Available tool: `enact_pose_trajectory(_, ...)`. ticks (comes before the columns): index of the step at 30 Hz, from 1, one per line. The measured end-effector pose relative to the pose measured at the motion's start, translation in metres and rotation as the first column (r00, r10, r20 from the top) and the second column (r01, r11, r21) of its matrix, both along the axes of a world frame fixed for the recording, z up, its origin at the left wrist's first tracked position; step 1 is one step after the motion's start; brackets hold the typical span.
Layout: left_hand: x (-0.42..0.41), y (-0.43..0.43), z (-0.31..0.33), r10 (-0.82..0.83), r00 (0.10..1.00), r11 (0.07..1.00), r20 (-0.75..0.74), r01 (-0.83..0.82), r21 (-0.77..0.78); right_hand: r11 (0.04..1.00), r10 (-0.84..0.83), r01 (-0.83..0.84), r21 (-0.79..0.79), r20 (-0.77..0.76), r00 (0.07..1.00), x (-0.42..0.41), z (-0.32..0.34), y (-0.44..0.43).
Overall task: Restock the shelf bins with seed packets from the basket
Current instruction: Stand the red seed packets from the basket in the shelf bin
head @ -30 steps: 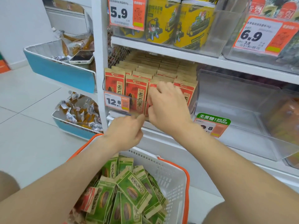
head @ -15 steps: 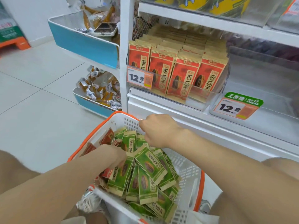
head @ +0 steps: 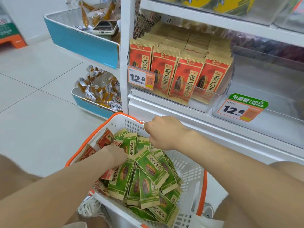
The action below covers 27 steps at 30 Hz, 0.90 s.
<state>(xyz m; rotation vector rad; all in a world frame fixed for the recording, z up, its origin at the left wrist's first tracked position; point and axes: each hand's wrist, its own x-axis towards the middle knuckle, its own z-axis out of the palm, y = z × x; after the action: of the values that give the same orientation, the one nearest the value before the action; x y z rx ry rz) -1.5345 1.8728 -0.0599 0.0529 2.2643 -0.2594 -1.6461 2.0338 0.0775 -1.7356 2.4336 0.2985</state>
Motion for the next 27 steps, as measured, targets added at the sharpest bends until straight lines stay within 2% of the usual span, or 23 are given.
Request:
enact_pose_trajectory(5, -0.014, 0.007, 0.013, -0.033, 0.997, 0.997, -0.066, 0.037, 0.064, 1.0, -0.01, 0.01, -0.001, -0.008, 1.0, -0.004, 0.0, 0.005)
enact_pose_trajectory(9, -0.034, 0.012, 0.028, 0.047, 0.951, 0.959, -0.307, 0.043, 0.28, 0.997, -0.062, 0.063, 0.034, -0.031, 0.998, -0.009, 0.005, 0.009)
enact_pose_trajectory(12, -0.049, 0.016, 0.038, 0.156, 0.907, 0.89, -0.392, 0.044, 0.455, 0.976, -0.133, 0.133, 0.173, -0.01, 0.991, -0.015, 0.01, 0.018)
enact_pose_trajectory(15, -0.06, 0.021, 0.049, 0.384, 0.855, 0.718, -0.349, -0.038, 0.695, 0.939, -0.219, 0.207, 0.274, 0.013, 0.976, -0.027, 0.009, 0.028)
enact_pose_trajectory(18, -0.066, 0.027, 0.063, 0.567, 0.777, 0.525, -0.273, -0.086, 0.847, 0.909, -0.293, 0.244, 0.339, 0.099, 0.951, -0.039, 0.021, 0.039)
enact_pose_trajectory(20, -0.068, 0.035, 0.075, 0.701, 0.694, 0.321, -0.163, -0.104, 0.941, 0.9, -0.321, 0.245, 0.36, 0.168, 0.932, -0.05, 0.033, 0.046)
enact_pose_trajectory(22, -0.072, 0.043, 0.086, 0.801, 0.595, 0.138, -0.056, -0.093, 0.986, 0.931, -0.324, 0.247, 0.27, 0.293, 0.899, -0.061, 0.043, 0.053)
enact_pose_trajectory(23, -0.074, 0.047, 0.092, 0.834, 0.551, 0.081, -0.026, -0.075, 0.994, 0.935, -0.351, 0.293, 0.202, 0.39, 0.851, -0.065, 0.047, 0.057)
enact_pose_trajectory(24, -0.077, 0.05, 0.097, 0.862, 0.507, 0.049, -0.019, -0.046, 0.998, 0.915, -0.397, 0.368, 0.162, 0.51, 0.763, -0.066, 0.053, 0.061)
enact_pose_trajectory(27, -0.085, 0.056, 0.112, 0.938, 0.345, 0.006, -0.025, 0.058, 0.998, 0.825, -0.421, 0.545, 0.149, 0.805, 0.418, -0.067, 0.068, 0.069)
